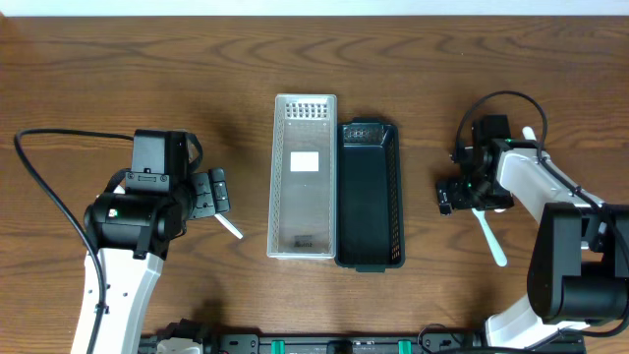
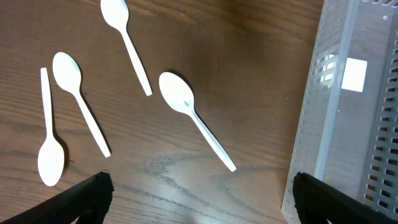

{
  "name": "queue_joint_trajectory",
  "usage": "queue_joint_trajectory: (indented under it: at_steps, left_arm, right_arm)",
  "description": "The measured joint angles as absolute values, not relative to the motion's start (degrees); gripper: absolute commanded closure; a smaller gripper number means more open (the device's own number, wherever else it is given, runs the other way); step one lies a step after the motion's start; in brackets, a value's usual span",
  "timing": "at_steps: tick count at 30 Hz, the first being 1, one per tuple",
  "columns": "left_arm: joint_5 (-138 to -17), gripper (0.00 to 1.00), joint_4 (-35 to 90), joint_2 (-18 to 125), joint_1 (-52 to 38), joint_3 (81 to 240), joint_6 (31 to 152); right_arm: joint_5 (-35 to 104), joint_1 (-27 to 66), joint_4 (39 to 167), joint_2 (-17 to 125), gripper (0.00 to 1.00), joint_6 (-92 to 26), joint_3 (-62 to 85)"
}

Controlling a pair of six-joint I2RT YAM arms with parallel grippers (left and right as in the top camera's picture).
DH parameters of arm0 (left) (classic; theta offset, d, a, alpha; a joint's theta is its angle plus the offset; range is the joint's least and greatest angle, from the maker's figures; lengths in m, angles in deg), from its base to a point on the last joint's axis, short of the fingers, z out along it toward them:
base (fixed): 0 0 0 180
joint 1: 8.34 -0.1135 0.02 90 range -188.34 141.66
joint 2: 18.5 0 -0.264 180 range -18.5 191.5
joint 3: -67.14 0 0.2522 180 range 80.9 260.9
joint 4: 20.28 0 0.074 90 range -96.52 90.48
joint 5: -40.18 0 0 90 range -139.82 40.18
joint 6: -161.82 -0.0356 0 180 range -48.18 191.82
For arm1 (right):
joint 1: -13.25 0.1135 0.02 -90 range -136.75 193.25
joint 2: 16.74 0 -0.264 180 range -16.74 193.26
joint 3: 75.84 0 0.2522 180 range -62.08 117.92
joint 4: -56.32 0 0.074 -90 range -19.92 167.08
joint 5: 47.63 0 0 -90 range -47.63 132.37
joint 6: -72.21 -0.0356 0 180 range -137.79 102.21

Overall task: Pack container
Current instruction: 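Lower the right gripper onto a white fork and close it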

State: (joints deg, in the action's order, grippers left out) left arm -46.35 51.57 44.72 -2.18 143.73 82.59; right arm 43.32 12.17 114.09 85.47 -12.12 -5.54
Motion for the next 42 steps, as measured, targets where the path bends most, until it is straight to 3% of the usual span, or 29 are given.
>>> queue_joint_trajectory:
  at_steps: [12, 27, 38, 42]
  left_arm:
    - [-46.4, 0.05, 51.6, 44.8, -2.2, 143.7, 82.6]
    - [-46.4, 0.05, 52.2, 44.8, -2.2, 143.7, 82.6]
    - [-45.9, 0.05, 53.6, 44.8, -2.2, 143.7, 82.6]
    - [-45.7, 0.05, 53.6, 44.8, -2.2, 143.7, 82.6]
  right_arm:
    - [43.3, 12.1, 114.2, 85.8, 0.31, -12.6, -5.1]
    - [43.6, 12.1, 116.3, 86.0, 0.3, -12.8, -4.8]
    - [44.2, 12.1, 118.5, 86.1, 0.36, -12.8, -4.9]
    - [44.7, 12.2, 118.6, 86.1, 0.44, -12.7, -4.9]
